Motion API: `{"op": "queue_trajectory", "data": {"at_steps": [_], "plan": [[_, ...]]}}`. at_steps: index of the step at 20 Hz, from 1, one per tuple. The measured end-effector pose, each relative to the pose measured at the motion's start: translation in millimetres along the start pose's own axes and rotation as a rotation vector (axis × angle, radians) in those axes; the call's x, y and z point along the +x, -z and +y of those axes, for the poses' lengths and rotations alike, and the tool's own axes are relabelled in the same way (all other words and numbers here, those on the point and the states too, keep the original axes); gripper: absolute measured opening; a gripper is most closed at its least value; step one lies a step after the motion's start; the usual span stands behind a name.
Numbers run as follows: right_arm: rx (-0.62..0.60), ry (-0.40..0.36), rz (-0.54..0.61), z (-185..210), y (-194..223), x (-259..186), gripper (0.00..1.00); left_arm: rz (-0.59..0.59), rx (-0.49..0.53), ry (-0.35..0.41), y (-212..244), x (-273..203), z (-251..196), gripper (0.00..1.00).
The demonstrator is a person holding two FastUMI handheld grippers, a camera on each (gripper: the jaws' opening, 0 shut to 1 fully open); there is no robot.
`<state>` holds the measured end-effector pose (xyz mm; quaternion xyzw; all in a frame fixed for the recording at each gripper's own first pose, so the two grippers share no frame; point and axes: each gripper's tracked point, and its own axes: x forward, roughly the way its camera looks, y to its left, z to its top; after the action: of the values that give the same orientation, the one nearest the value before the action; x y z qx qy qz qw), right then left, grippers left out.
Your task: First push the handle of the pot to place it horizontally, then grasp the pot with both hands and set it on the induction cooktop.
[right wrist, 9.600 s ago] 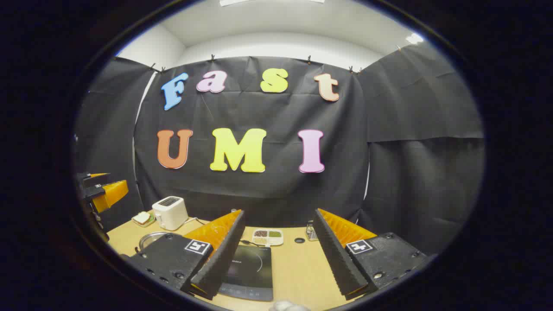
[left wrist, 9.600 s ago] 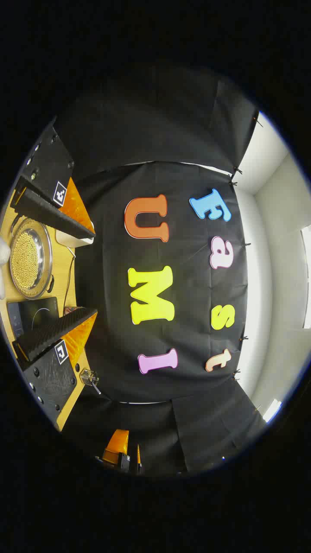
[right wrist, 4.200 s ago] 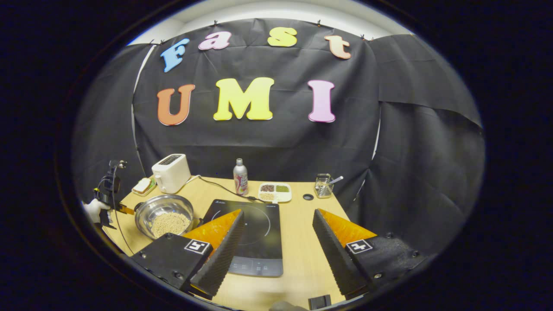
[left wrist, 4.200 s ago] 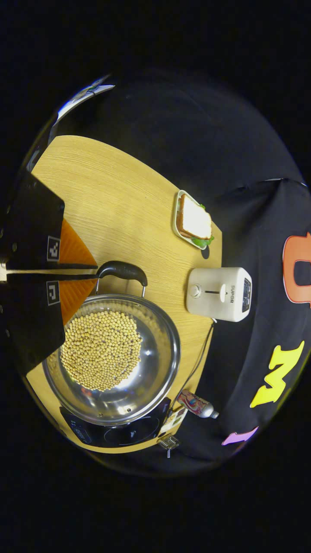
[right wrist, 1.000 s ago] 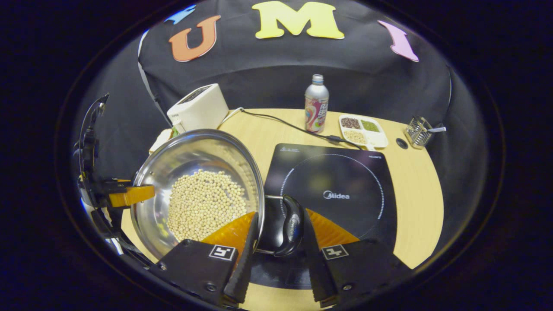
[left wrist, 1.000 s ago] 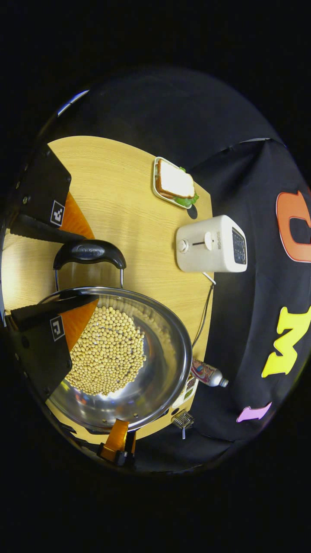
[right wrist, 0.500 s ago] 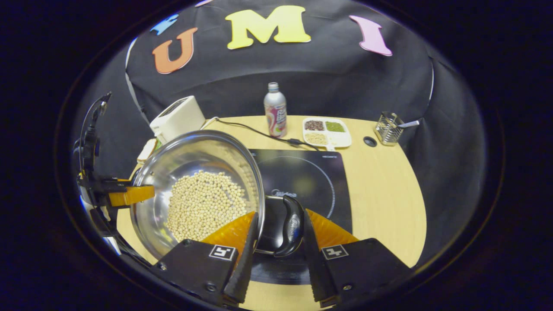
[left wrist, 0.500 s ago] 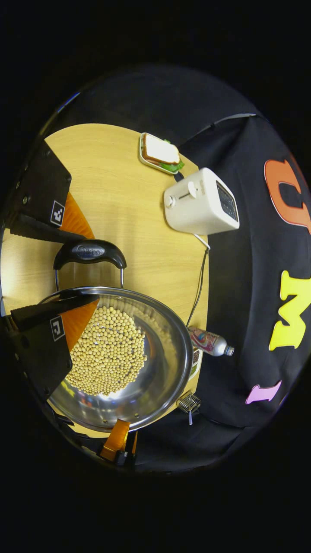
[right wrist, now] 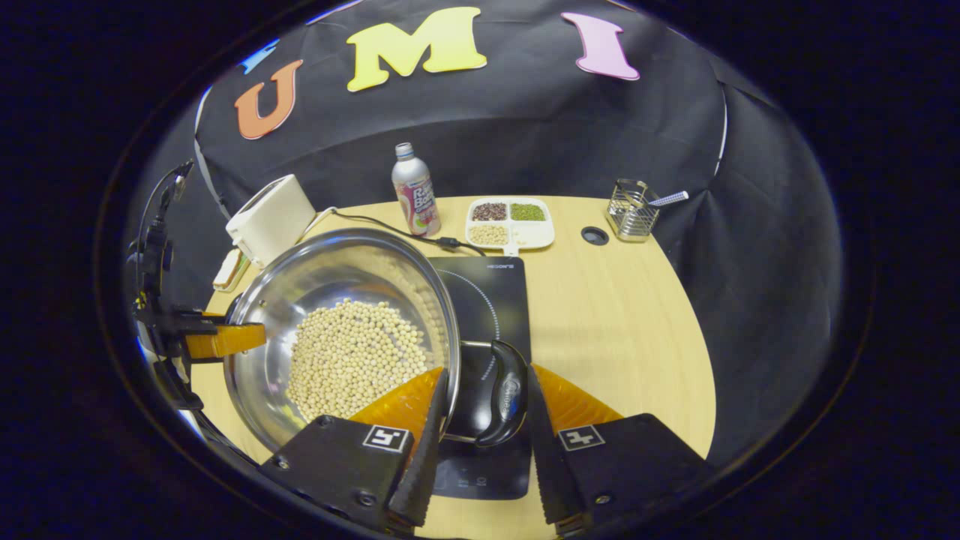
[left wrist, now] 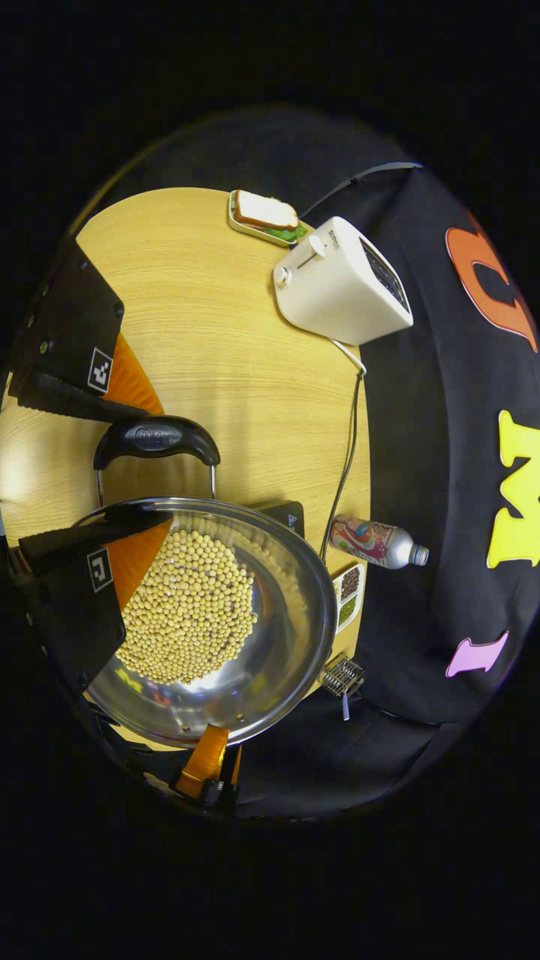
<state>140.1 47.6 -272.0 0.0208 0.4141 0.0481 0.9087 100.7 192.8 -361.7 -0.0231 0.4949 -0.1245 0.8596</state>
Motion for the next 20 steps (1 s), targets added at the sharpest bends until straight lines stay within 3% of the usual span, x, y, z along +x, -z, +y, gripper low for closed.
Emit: {"op": "queue_trajectory", "data": {"at_steps": [10, 18, 20], "plan": [[-0.011, -0.008, 0.017, -37.9, -14.8, 22.3, 0.56, 0.007, -0.03, -0.006, 4.8, -4.2, -1.7, 0.6], [-0.037, -0.036, 0.027, -47.3, -28.4, 40.1, 0.59, 0.002, -0.057, -0.012, -0.1, -9.0, -2.1, 0.6], [-0.064, -0.037, 0.027, -48.0, -29.6, 43.1, 0.55, 0.002, -0.062, -0.012, -1.2, -15.3, 1.0, 0.6]]}}
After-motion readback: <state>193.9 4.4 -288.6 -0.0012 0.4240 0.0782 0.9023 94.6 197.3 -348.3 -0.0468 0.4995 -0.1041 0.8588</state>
